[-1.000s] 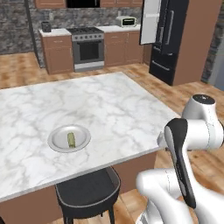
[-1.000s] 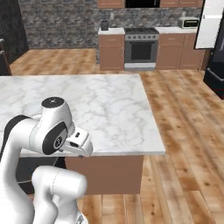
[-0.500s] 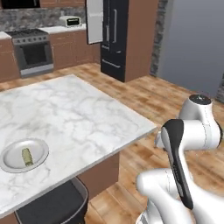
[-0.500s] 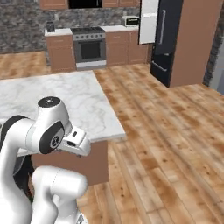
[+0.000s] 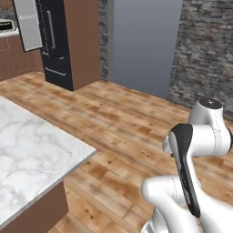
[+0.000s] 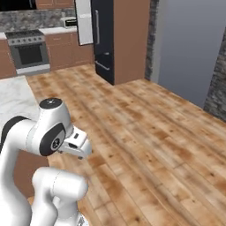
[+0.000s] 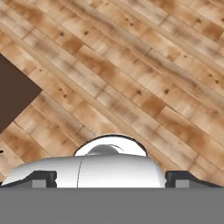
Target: Retrieve the butter from the fridge and place it on a plate on the dining table. Then retrieve the butter knife by the fridge and place it near the plate.
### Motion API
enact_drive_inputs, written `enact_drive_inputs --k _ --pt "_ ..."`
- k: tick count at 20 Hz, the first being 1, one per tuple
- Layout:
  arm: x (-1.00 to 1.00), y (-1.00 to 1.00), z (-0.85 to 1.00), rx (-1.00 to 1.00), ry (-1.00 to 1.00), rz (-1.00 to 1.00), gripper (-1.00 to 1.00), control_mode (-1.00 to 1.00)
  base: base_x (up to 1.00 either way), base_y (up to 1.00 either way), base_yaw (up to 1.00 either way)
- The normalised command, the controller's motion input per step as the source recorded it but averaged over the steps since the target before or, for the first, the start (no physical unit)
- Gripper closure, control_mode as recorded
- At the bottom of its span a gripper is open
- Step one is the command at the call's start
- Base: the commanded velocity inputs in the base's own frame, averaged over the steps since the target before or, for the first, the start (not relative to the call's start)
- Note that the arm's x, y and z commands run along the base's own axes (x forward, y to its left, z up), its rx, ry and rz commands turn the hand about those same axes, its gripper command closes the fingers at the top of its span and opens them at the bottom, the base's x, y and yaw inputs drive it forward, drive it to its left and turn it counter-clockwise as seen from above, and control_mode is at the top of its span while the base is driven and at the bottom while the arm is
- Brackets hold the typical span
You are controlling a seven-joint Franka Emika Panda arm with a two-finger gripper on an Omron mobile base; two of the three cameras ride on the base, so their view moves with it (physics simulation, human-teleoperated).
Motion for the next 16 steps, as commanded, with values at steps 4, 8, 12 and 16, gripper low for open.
enact_drive_inputs --k 4,8,12,16 --pt "0.0 0.0 0.0 0.0 0.0 0.0 -1.0 1.0 0.81 -1.0 0.15" --pt "0.0 0.0 0.0 0.0 0.0 0.0 -1.0 1.0 0.83 -1.0 0.32" --pt "0.0 0.0 0.0 0.0 0.0 0.0 -1.0 1.0 0.87 -1.0 0.29" --pt "0.0 0.0 0.0 0.0 0.0 0.0 -1.0 1.0 0.82 -1.0 0.35"
